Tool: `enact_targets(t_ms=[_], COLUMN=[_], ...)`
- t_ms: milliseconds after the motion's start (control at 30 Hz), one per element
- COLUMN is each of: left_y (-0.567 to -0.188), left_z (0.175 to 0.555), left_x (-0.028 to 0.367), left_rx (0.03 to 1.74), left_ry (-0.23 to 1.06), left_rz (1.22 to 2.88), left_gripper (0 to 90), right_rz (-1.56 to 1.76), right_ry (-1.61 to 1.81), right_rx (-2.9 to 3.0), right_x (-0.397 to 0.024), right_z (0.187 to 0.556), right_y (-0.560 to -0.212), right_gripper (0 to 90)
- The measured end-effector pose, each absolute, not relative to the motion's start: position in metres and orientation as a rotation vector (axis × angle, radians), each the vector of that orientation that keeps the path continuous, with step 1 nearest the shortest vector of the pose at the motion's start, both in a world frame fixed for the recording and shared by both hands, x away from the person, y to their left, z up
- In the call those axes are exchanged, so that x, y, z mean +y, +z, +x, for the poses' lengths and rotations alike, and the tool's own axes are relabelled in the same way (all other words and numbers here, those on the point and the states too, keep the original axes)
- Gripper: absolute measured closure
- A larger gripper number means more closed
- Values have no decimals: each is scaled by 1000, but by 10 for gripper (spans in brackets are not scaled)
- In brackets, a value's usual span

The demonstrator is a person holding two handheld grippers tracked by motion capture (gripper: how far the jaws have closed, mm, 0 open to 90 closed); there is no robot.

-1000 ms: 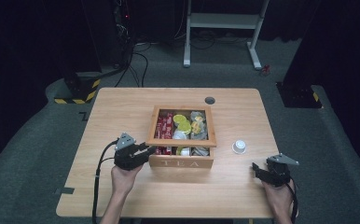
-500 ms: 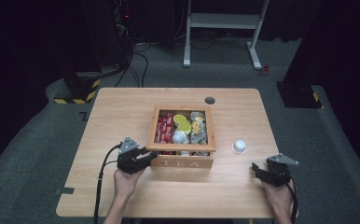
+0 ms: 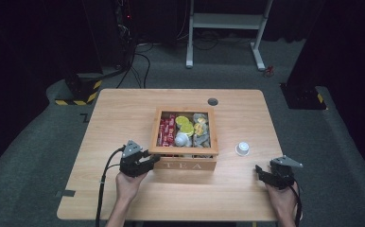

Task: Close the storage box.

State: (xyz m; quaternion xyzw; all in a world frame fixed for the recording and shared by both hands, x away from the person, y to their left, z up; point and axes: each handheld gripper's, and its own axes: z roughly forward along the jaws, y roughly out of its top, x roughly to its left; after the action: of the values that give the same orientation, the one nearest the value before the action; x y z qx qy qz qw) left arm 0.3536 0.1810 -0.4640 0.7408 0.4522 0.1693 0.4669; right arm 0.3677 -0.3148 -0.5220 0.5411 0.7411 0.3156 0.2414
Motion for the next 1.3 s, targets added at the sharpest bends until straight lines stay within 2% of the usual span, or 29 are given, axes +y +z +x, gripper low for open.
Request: enact_targets(t_ms=[633, 733, 1300], left_y=[-464, -464, -467], left_z=[352, 351, 351], left_x=[175, 175, 176], left_rx=[1115, 1117, 1123], left_ry=[476, 468, 447], left_rz=[1872, 1876, 1909], left_gripper=[494, 463, 415], right_rz=[1474, 1473, 1477], right_ry=[859, 858, 860], right_rx=[2027, 2026, 2027], right_x=[-314, -314, -314], right_z=[367, 367, 367], right_y=[-522, -522, -522], right_gripper=[347, 348, 347])
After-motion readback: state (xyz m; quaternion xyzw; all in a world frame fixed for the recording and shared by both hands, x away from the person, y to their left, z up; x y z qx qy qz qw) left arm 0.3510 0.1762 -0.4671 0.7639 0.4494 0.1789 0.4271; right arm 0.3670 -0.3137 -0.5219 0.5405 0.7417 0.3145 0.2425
